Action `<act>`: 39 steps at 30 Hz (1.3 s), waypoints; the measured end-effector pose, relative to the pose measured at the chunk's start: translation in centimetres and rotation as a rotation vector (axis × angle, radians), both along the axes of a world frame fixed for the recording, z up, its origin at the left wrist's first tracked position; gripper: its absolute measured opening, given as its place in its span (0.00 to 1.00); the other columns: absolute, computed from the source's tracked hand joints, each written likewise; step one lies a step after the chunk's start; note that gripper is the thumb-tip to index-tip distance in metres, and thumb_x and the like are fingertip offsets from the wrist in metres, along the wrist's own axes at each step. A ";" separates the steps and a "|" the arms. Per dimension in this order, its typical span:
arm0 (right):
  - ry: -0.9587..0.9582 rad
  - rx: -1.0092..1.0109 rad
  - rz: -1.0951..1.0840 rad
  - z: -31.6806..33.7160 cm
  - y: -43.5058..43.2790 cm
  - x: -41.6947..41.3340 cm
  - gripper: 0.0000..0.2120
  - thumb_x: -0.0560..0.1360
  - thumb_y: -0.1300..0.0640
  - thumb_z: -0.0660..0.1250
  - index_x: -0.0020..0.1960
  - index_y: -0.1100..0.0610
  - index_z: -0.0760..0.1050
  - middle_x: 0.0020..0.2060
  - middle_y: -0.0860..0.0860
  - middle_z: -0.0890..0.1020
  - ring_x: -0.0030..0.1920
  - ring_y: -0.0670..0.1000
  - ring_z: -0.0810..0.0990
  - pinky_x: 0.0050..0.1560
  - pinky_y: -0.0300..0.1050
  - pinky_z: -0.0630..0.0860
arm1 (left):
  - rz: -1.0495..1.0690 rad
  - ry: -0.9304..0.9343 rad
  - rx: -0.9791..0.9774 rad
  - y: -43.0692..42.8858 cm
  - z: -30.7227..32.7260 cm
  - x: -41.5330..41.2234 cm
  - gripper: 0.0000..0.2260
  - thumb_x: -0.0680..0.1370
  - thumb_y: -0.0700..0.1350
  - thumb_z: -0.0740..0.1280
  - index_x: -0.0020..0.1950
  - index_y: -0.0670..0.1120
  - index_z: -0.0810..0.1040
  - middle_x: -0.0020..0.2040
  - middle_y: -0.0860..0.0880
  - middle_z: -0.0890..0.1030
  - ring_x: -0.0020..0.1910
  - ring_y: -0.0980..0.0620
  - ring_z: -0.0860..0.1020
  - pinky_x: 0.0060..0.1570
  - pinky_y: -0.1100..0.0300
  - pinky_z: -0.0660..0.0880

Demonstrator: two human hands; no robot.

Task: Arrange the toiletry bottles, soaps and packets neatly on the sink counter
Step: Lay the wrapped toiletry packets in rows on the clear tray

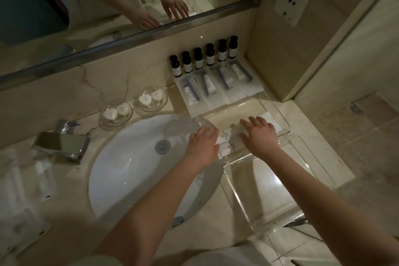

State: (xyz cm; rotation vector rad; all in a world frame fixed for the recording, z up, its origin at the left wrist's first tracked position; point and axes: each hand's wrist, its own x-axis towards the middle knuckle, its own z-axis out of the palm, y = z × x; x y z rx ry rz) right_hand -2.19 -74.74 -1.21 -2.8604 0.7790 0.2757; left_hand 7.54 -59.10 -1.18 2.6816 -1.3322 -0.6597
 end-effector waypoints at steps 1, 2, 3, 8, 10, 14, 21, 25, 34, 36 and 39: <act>-0.011 0.007 0.008 0.5 0.6 0.3 0.23 0.78 0.47 0.58 0.71 0.51 0.63 0.70 0.54 0.69 0.72 0.58 0.63 0.67 0.55 0.64 | 0.024 -0.007 -0.011 0.6 0.3 0.2 0.23 0.81 0.49 0.56 0.75 0.47 0.59 0.76 0.47 0.58 0.76 0.45 0.54 0.70 0.48 0.58; -0.024 0.015 0.021 1.0 1.2 0.6 0.24 0.78 0.48 0.59 0.72 0.51 0.63 0.71 0.54 0.68 0.72 0.58 0.62 0.68 0.55 0.63 | 0.048 -0.021 -0.019 1.3 0.7 0.5 0.23 0.80 0.50 0.56 0.75 0.47 0.59 0.76 0.47 0.59 0.76 0.45 0.54 0.70 0.48 0.58; -0.039 0.022 0.038 1.5 2.0 0.9 0.24 0.77 0.48 0.60 0.72 0.51 0.63 0.71 0.54 0.68 0.72 0.57 0.62 0.68 0.56 0.62 | 0.070 -0.043 -0.028 2.1 1.1 0.8 0.23 0.80 0.50 0.56 0.74 0.47 0.59 0.76 0.47 0.60 0.76 0.45 0.55 0.69 0.48 0.58; -0.123 0.066 0.155 4.0 7.9 3.1 0.23 0.76 0.50 0.62 0.70 0.52 0.66 0.69 0.54 0.70 0.70 0.57 0.66 0.67 0.54 0.64 | 0.222 -0.157 -0.072 9.0 3.4 2.6 0.23 0.79 0.51 0.56 0.73 0.47 0.62 0.74 0.48 0.64 0.75 0.47 0.57 0.68 0.50 0.60; -0.152 0.081 0.213 4.6 11.1 3.9 0.22 0.76 0.50 0.62 0.69 0.53 0.68 0.68 0.54 0.72 0.68 0.57 0.68 0.64 0.53 0.66 | 0.293 -0.180 -0.075 12.6 4.1 2.9 0.22 0.79 0.52 0.57 0.72 0.47 0.64 0.74 0.48 0.64 0.75 0.47 0.57 0.68 0.50 0.60; -0.117 0.115 0.358 4.6 18.4 5.1 0.22 0.77 0.49 0.61 0.69 0.52 0.67 0.69 0.53 0.70 0.68 0.57 0.67 0.65 0.51 0.65 | 0.444 -0.182 -0.026 20.6 3.9 3.1 0.22 0.79 0.53 0.57 0.73 0.47 0.64 0.75 0.48 0.62 0.75 0.47 0.56 0.69 0.51 0.58; -0.019 0.208 0.605 2.6 31.2 8.1 0.22 0.78 0.49 0.59 0.71 0.50 0.64 0.70 0.52 0.68 0.69 0.56 0.67 0.66 0.51 0.65 | 0.729 -0.086 0.096 35.0 1.9 2.9 0.23 0.80 0.54 0.56 0.73 0.47 0.62 0.74 0.47 0.64 0.74 0.46 0.59 0.70 0.51 0.59; 0.043 0.213 0.716 1.8 37.4 10.8 0.23 0.77 0.50 0.59 0.71 0.51 0.64 0.69 0.53 0.69 0.66 0.56 0.69 0.62 0.51 0.69 | 0.918 -0.065 0.124 42.2 1.3 3.6 0.24 0.79 0.54 0.59 0.73 0.46 0.63 0.75 0.45 0.60 0.74 0.44 0.58 0.70 0.48 0.61; 0.086 0.276 0.687 1.2 46.2 20.7 0.22 0.75 0.53 0.62 0.68 0.56 0.66 0.60 0.58 0.74 0.59 0.59 0.74 0.56 0.53 0.76 | 1.220 0.018 0.061 51.2 0.7 8.3 0.20 0.78 0.52 0.58 0.64 0.41 0.69 0.65 0.40 0.69 0.63 0.41 0.69 0.62 0.50 0.68; 0.099 0.302 0.654 1.0 47.3 22.9 0.22 0.76 0.54 0.62 0.68 0.57 0.65 0.60 0.58 0.75 0.57 0.59 0.76 0.55 0.53 0.76 | 1.258 0.030 0.009 51.7 0.5 9.7 0.21 0.78 0.53 0.59 0.65 0.40 0.68 0.66 0.39 0.69 0.65 0.40 0.67 0.64 0.49 0.67; 0.132 0.301 0.599 0.7 48.7 25.7 0.22 0.77 0.53 0.61 0.69 0.58 0.63 0.60 0.59 0.76 0.56 0.59 0.77 0.54 0.54 0.77 | 1.244 -0.011 -0.052 51.8 0.4 12.0 0.21 0.78 0.52 0.60 0.67 0.42 0.66 0.67 0.40 0.67 0.66 0.41 0.65 0.64 0.47 0.68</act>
